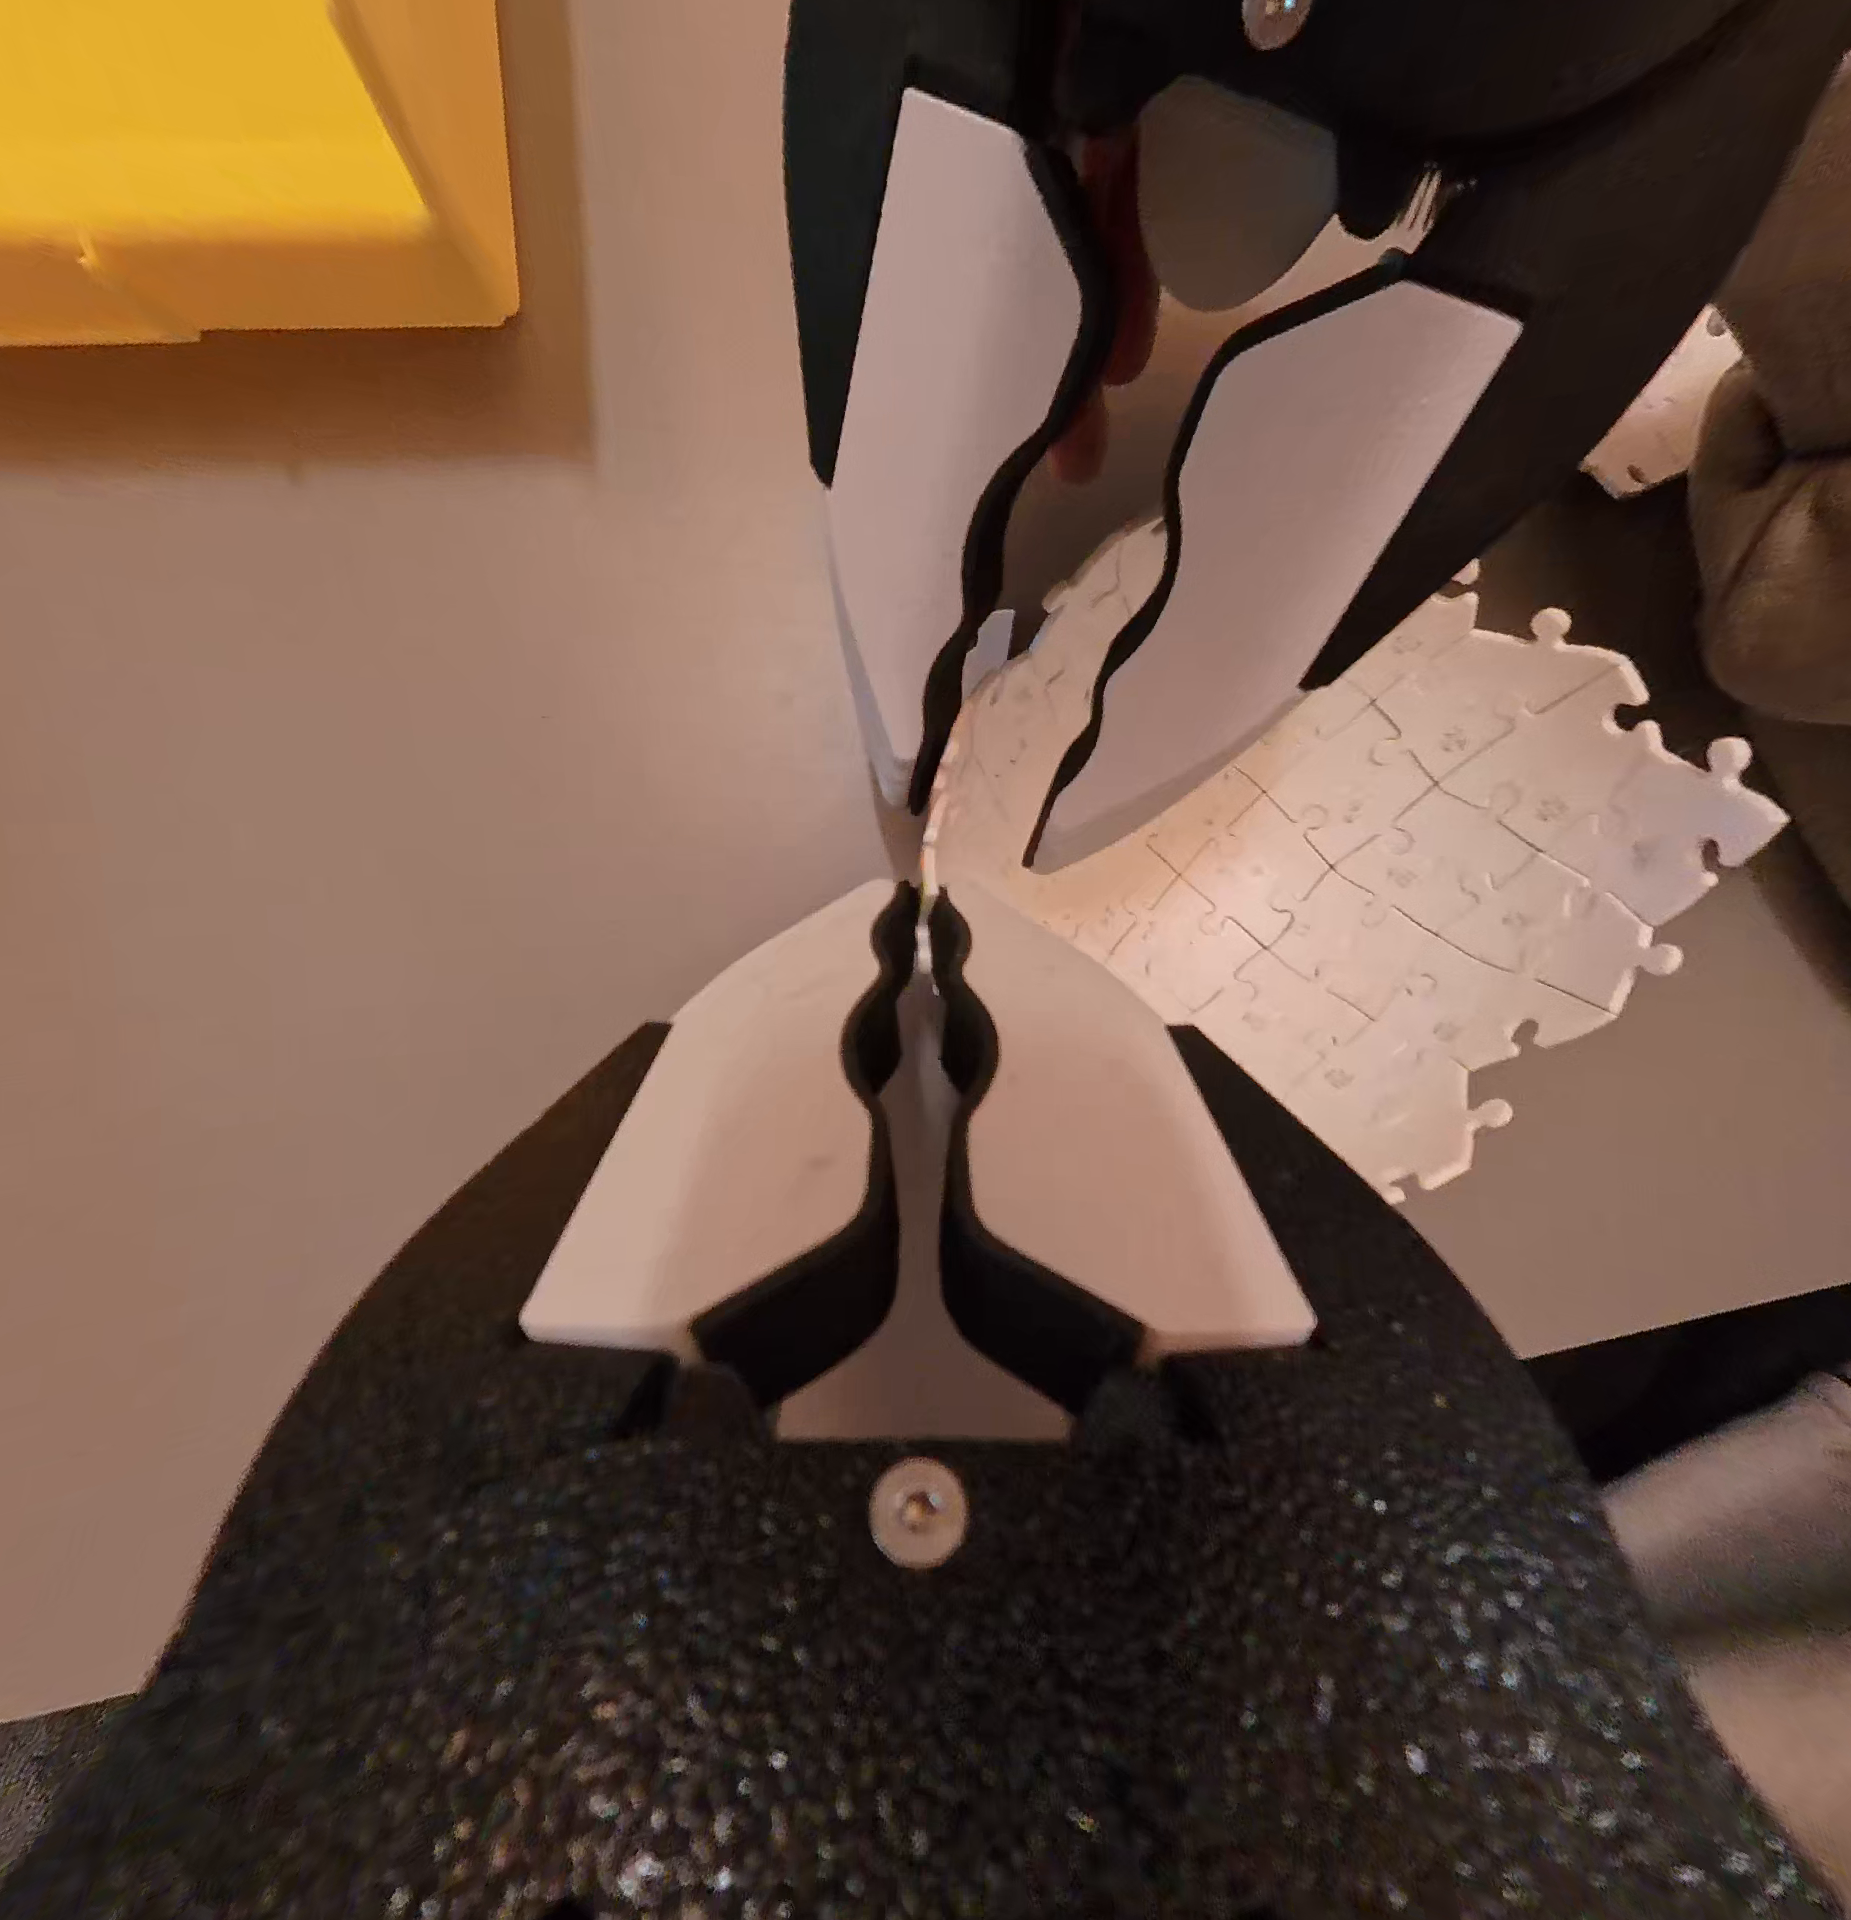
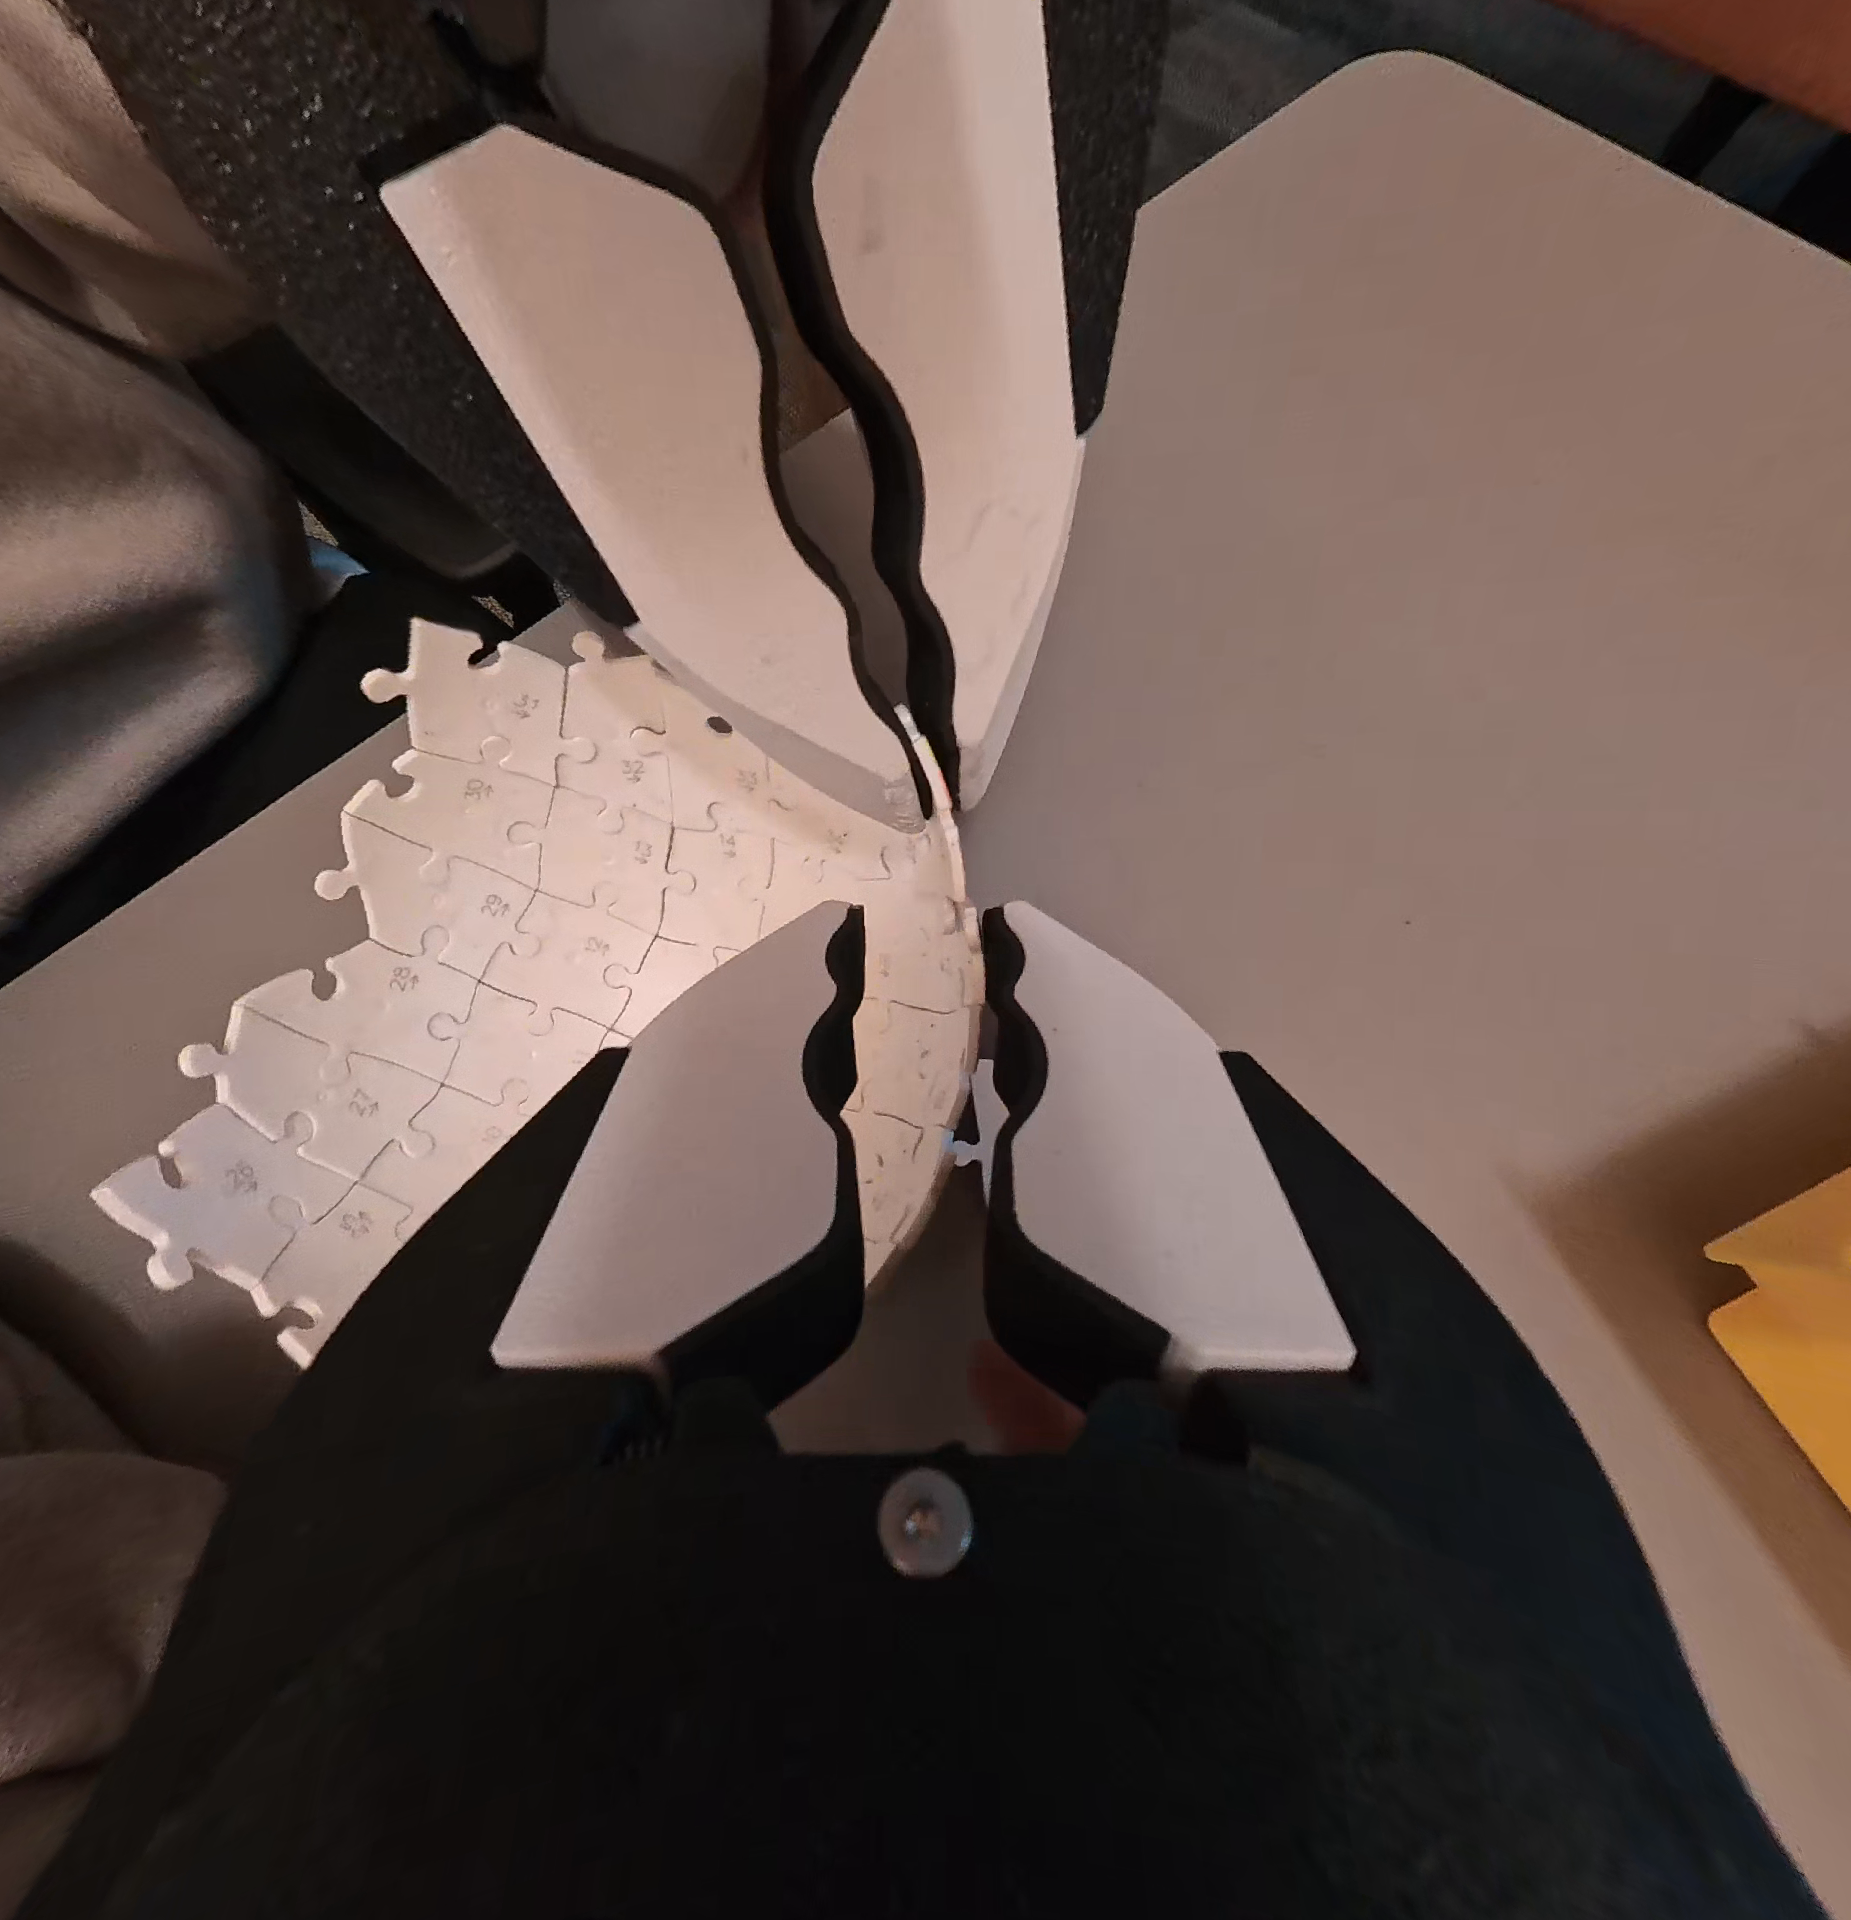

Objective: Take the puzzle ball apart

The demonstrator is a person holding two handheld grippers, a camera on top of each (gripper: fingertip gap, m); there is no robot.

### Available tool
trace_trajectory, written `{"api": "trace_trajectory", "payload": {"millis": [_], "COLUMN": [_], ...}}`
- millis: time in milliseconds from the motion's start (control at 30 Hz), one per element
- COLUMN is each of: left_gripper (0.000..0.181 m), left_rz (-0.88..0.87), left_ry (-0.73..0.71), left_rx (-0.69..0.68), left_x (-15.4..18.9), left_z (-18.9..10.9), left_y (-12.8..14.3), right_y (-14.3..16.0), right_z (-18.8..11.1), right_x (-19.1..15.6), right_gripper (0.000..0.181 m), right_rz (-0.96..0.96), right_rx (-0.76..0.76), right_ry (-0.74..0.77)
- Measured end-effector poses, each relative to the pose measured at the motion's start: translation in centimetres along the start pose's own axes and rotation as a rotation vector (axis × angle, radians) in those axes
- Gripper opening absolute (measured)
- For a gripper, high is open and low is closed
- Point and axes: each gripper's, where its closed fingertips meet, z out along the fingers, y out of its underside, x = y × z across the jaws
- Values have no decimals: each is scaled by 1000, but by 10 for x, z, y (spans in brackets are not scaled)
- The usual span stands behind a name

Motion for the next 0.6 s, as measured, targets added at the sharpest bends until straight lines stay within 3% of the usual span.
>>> {"api": "trace_trajectory", "payload": {"millis": [300, 600], "left_gripper": [2, 2], "left_rz": [-3, -2], "left_ry": [-20, -38], "left_rx": [9, 8], "left_x": [-4, -5], "left_z": [3, 4], "left_y": [3, 4], "right_y": [-6, -4], "right_z": [-3, 8], "right_x": [13, 10], "right_gripper": [30, 29], "right_rz": [5, -26], "right_rx": [49, 11], "right_ry": [60, -32]}}
